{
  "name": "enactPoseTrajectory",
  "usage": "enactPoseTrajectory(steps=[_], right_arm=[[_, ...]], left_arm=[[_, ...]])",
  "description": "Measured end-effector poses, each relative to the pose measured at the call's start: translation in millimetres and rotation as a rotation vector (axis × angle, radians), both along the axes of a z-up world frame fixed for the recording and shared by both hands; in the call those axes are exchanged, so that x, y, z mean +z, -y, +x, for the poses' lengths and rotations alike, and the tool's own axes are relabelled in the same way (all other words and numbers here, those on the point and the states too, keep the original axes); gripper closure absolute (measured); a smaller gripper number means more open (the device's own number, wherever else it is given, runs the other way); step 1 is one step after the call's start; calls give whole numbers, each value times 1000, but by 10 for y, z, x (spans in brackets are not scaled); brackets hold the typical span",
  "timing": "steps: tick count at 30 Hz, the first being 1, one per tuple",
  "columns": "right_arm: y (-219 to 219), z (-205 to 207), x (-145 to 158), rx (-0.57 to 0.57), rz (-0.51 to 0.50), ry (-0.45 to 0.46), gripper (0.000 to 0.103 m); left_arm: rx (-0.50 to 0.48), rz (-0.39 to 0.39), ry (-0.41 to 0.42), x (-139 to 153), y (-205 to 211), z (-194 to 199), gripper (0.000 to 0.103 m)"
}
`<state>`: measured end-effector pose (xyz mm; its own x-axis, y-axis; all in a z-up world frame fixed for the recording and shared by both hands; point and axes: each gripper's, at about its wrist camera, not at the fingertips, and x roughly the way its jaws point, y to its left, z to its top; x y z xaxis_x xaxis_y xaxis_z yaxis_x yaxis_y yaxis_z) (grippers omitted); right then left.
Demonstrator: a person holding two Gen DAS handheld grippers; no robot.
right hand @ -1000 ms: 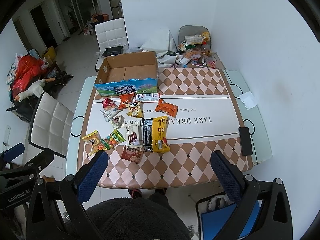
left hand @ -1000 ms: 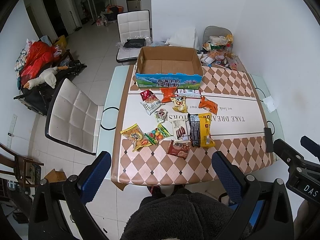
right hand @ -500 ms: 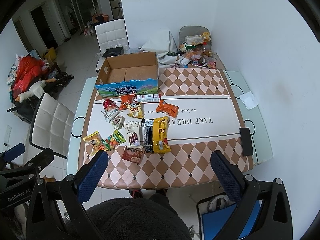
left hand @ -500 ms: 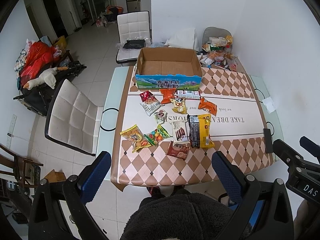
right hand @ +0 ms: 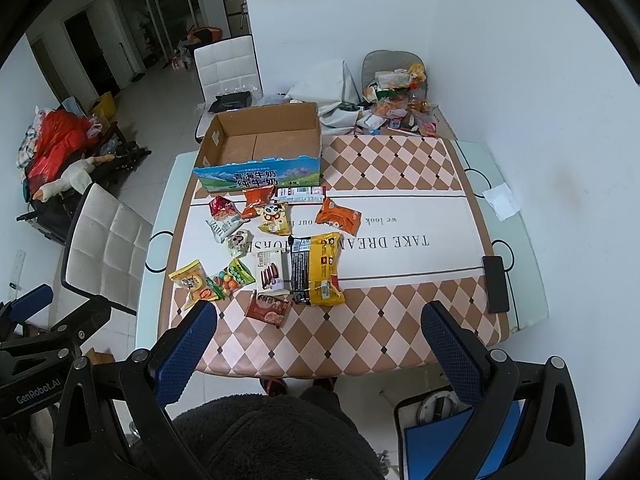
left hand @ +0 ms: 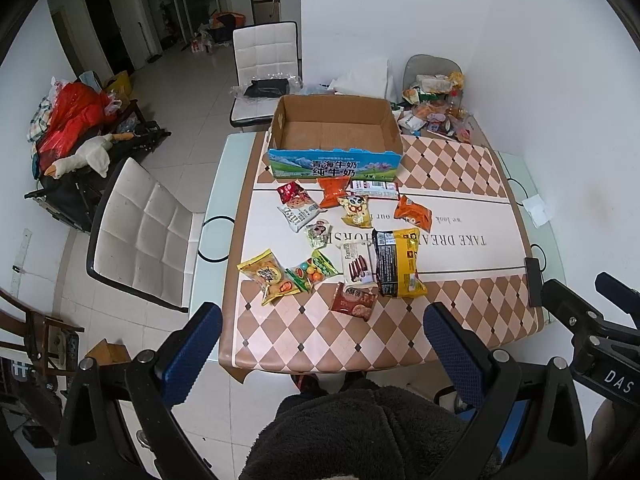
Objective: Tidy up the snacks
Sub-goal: 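Grasp the white Franzzi cookie pack with the left tool while the right tool grasps the yellow-black bag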
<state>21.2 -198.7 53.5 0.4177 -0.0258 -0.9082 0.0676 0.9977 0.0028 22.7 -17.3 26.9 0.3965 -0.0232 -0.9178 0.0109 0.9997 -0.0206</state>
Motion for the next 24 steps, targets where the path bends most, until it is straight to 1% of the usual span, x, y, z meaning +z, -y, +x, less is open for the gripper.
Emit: enactPoseTrajectory(steps=[3, 5, 6, 8, 10, 11, 13, 14, 15, 16, 18, 22, 24], right_arm=[[101, 10, -131, -9, 19, -13, 0], [148, 88, -256, -20, 28, -23, 0], [170, 139, -339, -27, 31, -31, 0], [216, 267, -523, -42, 42, -52, 0], [297, 432, -774, -56, 57, -82, 0], [332, 522, -909, -66, 63, -98, 0], [435, 716, -1247, -84, 81, -132, 0], [489, 819, -1436, -93, 86, -148, 0], [518, 921, -1636, -100, 88, -167, 0], [530, 1039, -1842, -107, 89, -195, 0], [541, 1260, -2272, -111, 88, -247, 0], [478, 1647, -3158, -99, 66, -363, 0], [409, 1818, -3582, -84, 59, -420, 0]], left_arm=[[11, -4, 0, -37, 27, 140, 0], [34, -13, -11, -148, 46, 336, 0], [45, -11, -16, -226, 38, 369, 0], [70, -24, -48, -439, 57, 570, 0], [98, -20, -90, -699, 74, 817, 0], [105, -20, -111, -874, 13, 816, 0], [131, -22, -161, -1191, -12, 979, 0], [144, -23, -201, -1387, 4, 1127, 0], [149, -26, -219, -1537, -17, 1142, 0], [159, -20, -249, -1730, 7, 1273, 0], [173, 0, -293, -2067, 25, 1406, 0], [207, 18, -366, -2611, -60, 1535, 1], [224, 23, -401, -2814, -113, 1564, 1]])
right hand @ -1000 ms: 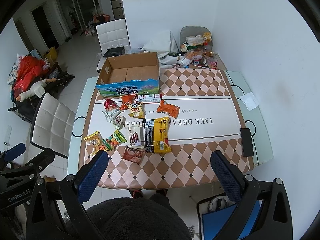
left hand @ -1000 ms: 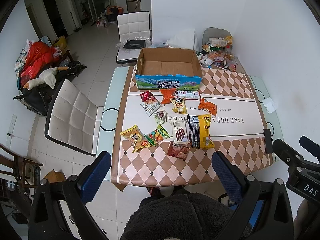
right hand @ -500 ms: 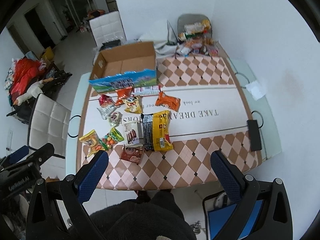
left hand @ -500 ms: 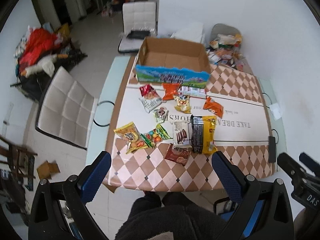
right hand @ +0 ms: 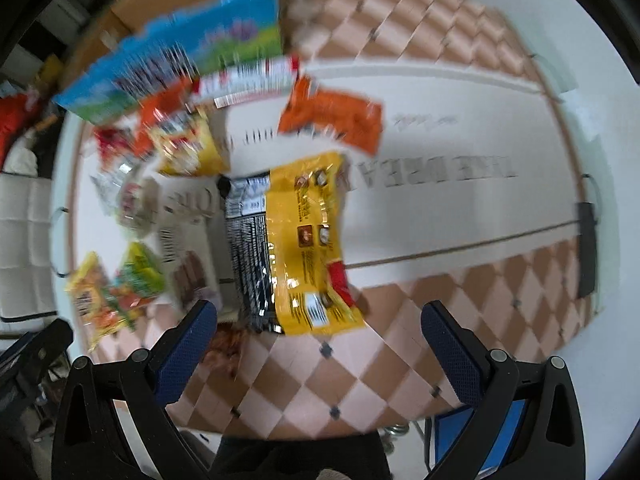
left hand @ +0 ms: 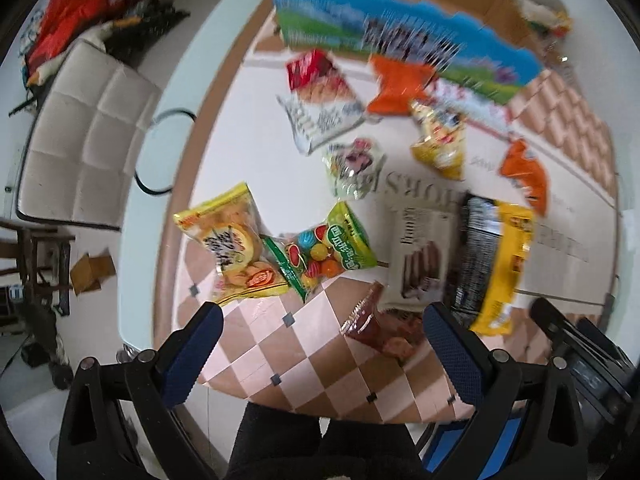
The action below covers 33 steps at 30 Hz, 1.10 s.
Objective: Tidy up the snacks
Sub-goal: 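Grasp the white Franzzi cookie pack with the left tool while the right tool grasps the yellow-black bag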
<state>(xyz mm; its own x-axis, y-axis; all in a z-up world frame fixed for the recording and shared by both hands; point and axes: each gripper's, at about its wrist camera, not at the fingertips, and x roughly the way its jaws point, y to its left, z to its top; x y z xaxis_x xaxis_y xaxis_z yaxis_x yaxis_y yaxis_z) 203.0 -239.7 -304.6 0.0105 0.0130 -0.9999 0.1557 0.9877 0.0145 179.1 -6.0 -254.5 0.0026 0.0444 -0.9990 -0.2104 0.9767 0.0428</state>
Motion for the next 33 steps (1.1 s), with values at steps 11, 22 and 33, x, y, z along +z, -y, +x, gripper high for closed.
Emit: enactPoseTrajectory(steps=[11, 22, 33], right_arm=[[-309, 243, -1101, 48, 4, -164, 10], [265, 62, -1371, -30, 74, -218, 15], [192, 111, -1452, -19, 65, -223, 15]], left_arm=[[25, -20, -76, -516, 88, 212, 1], [-94, -94, -171, -1136, 663, 422, 8], [-92, -29, -175, -1528, 642, 458, 47]])
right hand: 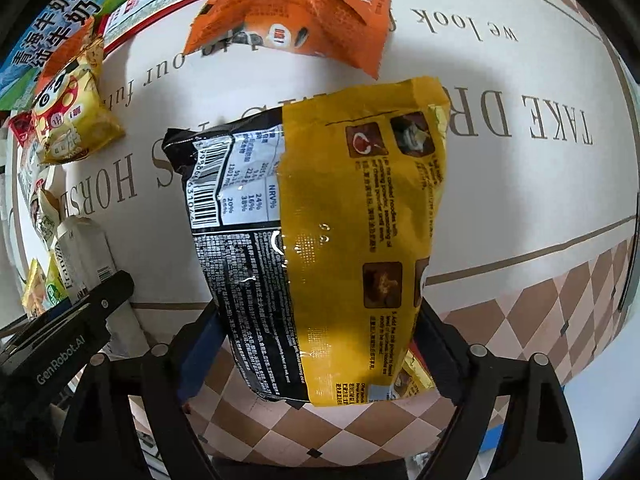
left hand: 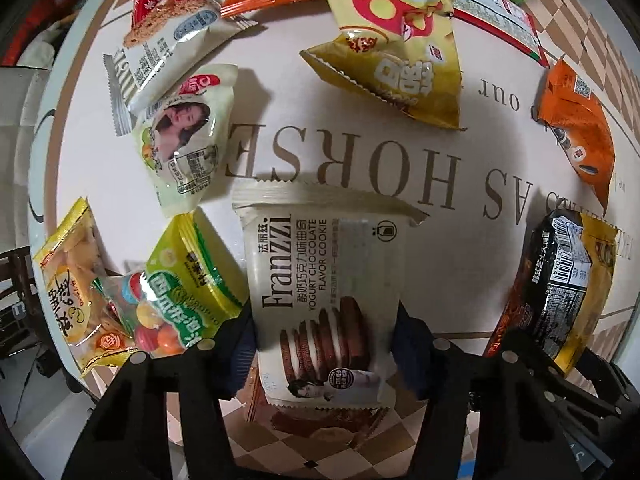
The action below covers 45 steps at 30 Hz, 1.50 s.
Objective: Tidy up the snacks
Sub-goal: 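Grasp the white Franzzi cookie pack with the left tool while the right tool grasps the yellow-black bag, then carry both packs into the cardboard box and open both tools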
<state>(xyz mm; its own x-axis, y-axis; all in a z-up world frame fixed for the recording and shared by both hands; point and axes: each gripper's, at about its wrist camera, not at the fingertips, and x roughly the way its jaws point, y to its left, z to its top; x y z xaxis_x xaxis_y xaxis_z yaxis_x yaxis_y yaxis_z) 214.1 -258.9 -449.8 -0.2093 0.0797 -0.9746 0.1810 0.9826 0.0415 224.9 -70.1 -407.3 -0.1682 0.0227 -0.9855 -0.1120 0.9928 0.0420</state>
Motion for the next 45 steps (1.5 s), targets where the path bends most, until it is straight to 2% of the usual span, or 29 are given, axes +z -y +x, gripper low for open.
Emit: enactPoseTrajectory(steps=[5, 9, 15, 18, 20, 21, 24, 26, 29, 32, 35, 39, 41, 45], right_arm=[[-120, -22, 229, 31, -1, 37, 18], [-81, -139, 341, 16, 72, 36, 18], [-104, -249, 854, 20, 184, 113, 18], [-118, -212, 1177, 12, 247, 154, 18], [-133, -106, 1411, 2, 284, 182, 18], [-159, -40, 1552, -7, 305, 202, 18], [-205, 239, 1927, -21, 351, 253, 18], [-271, 495, 2158, -25, 367, 288, 18], [-429, 985, 2406, -37, 338, 345, 18], [-621, 1582, 2484, -44, 307, 372, 18], [-821, 2127, 2425, -45, 270, 375, 18], [-1060, 2854, 2020, -44, 223, 326, 18], [-1138, 3180, 1776, -42, 209, 299, 18], [-1194, 3625, 1237, -46, 172, 250, 18]], left_arm=[[-13, 47, 12, 93, 126, 42, 47], [-18, 47, 48, 320, 84, -60, 47], [5, -19, 123, 874, -100, -170, 47], [33, -76, 190, 1289, -250, -79, 47], [35, -98, 239, 1606, -320, 98, 47], [34, -103, 257, 1881, -163, 171, 47], [10, -131, 316, 2344, -167, 530, 47], [-10, -131, 340, 2500, -261, 847, 47], [-35, -120, 367, 2627, -422, 1375, 47], [-44, -130, 360, 2602, -587, 1932, 47], [-52, -143, 327, 2408, -722, 2479, 47], [-50, -165, 233, 1951, -843, 3070, 47], [-43, -190, 169, 1610, -927, 3338, 47], [-30, -210, 94, 1168, -949, 3656, 47]])
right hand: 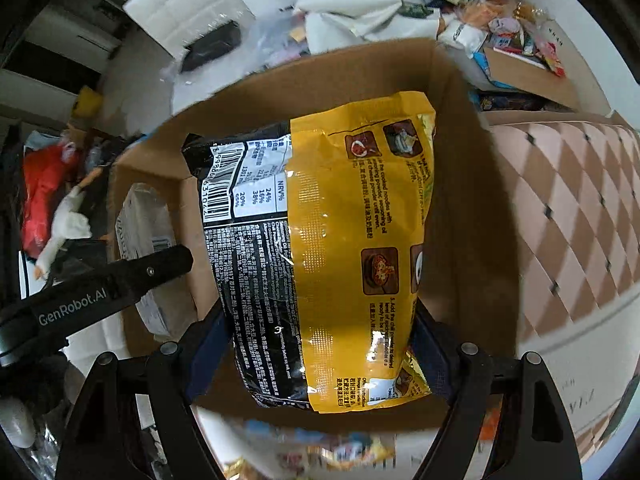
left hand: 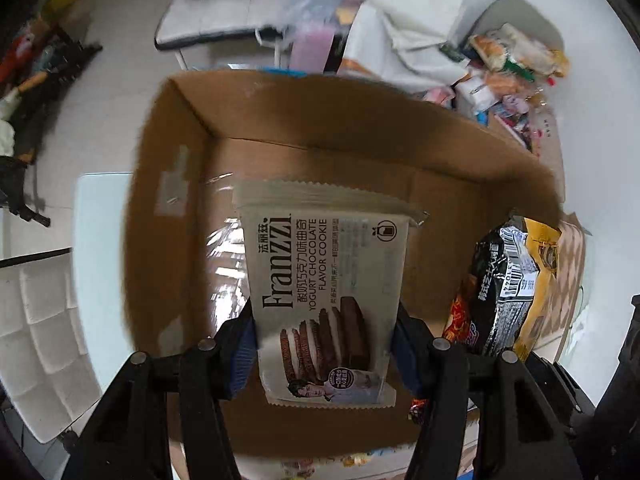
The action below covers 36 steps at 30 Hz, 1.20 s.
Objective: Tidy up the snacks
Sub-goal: 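Carry both packs into the cardboard box and open both tools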
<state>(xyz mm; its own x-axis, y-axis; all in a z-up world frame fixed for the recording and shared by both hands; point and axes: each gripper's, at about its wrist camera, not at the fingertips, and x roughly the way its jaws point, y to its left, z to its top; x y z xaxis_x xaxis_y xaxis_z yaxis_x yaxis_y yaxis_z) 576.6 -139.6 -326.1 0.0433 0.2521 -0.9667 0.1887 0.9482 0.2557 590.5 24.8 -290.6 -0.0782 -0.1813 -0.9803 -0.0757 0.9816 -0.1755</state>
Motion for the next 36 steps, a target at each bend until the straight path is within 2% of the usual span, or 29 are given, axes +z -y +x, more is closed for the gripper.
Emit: enactPoseTrajectory(steps=[4, 7, 14, 20, 21, 22, 24, 29, 32, 36], right_arm=[[3, 268, -385, 7, -25, -38, 18], [-20, 410, -556, 26, -50, -53, 18], [-142, 532, -691, 57, -91, -67, 18], [-187, 537, -859, 99, -73, -121, 17], [-190, 545, -880, 106, -77, -123, 14], [-197, 544, -881, 117, -82, -115, 11], [-198, 529, -867, 124, -93, -103, 7], [-176, 485, -773, 129, -120, -81, 7], [-164, 342, -627, 142, -162, -46, 6], [-132, 143, -441, 135, -157, -17, 6]], left_arm=[[-3, -11, -47, -294, 7, 224, 47], [-23, -8, -62, -387, 59, 327, 47], [-77, 6, -87, -484, 187, 415, 46], [-101, 22, -92, -553, 222, 366, 45], [-105, 27, -82, -549, 217, 352, 39], [-107, 30, -76, -548, 218, 348, 26], [-105, 33, -61, -520, 201, 319, 16], [-95, 39, -13, -382, 141, 219, 16], [-96, 33, 16, -241, 117, 134, 15], [-90, 18, 66, -18, 60, -30, 15]])
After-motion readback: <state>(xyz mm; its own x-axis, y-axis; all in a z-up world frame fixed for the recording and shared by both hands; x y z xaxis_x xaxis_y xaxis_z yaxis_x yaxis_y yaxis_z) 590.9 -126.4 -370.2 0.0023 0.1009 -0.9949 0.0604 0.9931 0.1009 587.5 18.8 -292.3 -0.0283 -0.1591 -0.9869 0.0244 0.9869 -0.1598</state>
